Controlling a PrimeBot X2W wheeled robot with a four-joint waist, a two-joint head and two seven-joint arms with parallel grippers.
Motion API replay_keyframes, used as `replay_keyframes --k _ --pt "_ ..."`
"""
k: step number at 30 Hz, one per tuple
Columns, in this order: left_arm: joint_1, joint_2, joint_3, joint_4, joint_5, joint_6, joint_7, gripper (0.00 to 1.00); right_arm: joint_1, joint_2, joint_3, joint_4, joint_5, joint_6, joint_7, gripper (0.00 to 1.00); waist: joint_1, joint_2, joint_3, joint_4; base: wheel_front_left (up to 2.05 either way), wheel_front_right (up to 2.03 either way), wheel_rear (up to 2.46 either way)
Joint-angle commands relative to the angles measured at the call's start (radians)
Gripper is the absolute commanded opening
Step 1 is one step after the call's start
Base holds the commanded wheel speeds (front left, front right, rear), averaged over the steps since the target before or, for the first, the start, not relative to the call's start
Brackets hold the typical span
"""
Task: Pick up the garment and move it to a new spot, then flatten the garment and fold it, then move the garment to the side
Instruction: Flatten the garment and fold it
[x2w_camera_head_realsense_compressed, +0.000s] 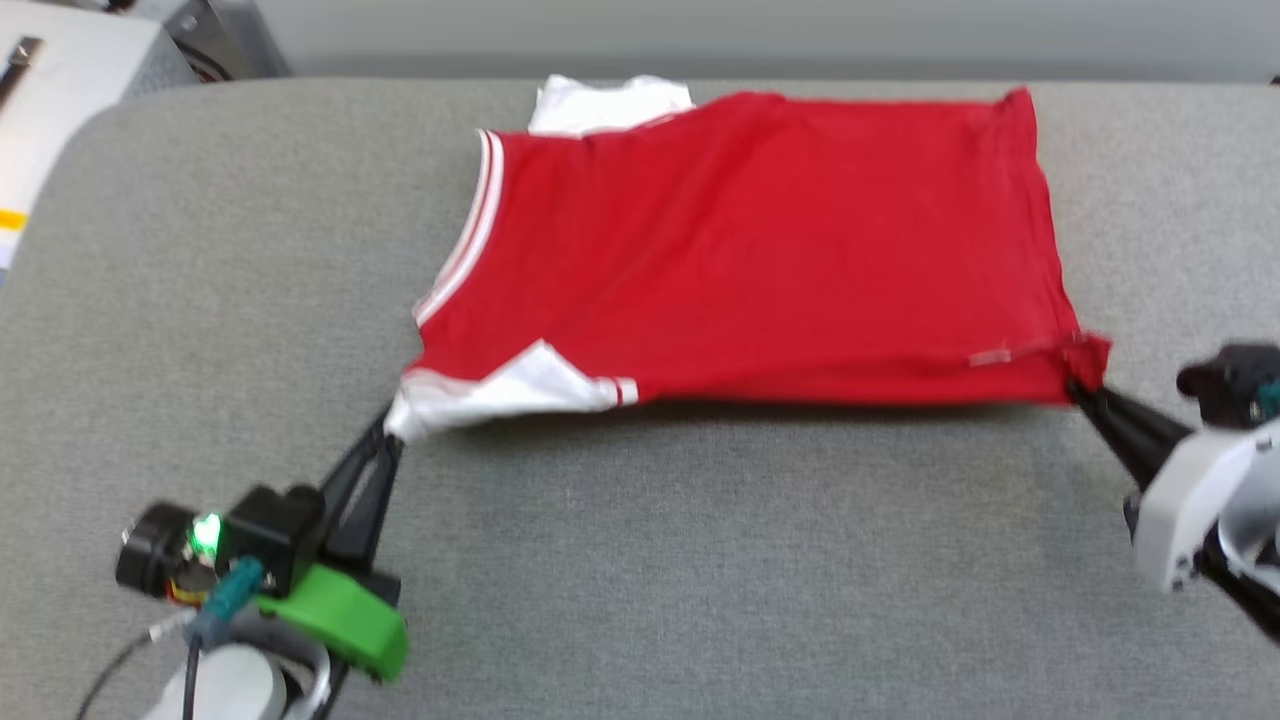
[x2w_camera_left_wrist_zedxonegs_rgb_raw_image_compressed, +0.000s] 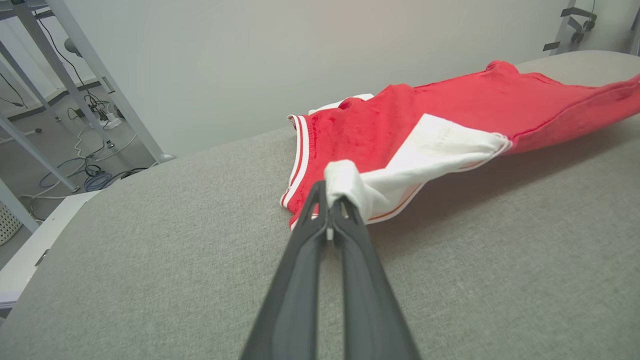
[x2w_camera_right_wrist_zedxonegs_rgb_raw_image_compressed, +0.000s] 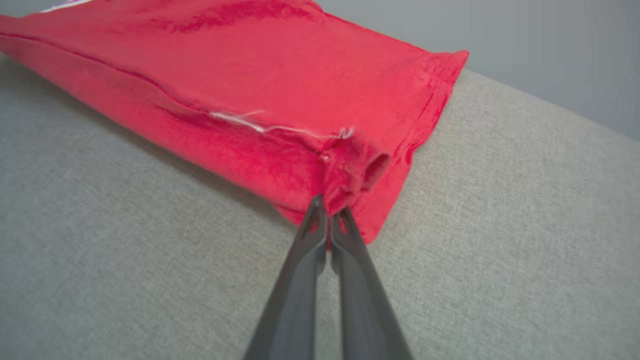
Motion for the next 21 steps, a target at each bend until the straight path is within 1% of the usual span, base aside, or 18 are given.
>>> replay_keyframes --k 1,5,11,16,21 --pt "0.044 0.001 -0.003 -0.002 -0.02 0.006 -0.006 0.0 0.056 -0.013 -0.011 -0.016 0.003 -0.001 0.001 0.0 0.0002 -0.0001 -0.075 0.022 0.0 0.0 0.0" --pt "0.155 -0.01 -0.003 -0.022 -0.071 0.018 -0.005 0.0 0.176 -0.023 -0.06 -0.051 -0.002 -0.001 0.007 0.0 0.0002 -0.0001 -0.106 0.017 0.0 0.0 0.0" --pt "0.282 -0.013 -0.039 -0.034 -0.138 0.004 0.022 0.0 0.347 -0.025 -0.159 -0.092 -0.036 -0.001 0.039 0.0 0.0002 -0.0001 -0.135 0.02 0.0 0.0 0.0" --pt "0.341 -0.009 -0.077 -0.049 -0.185 -0.031 0.069 0.0 0.48 -0.019 -0.235 -0.135 -0.066 -0.001 0.086 0.0 0.0002 -0.0001 -0.145 0.025 0.0 0.0 0.0" --pt "0.352 -0.002 -0.088 -0.052 -0.192 -0.033 0.086 0.0 0.571 -0.014 -0.301 -0.201 -0.104 -0.001 0.146 0.0 0.0002 -0.0001 -0.141 0.024 0.0 0.0 0.0"
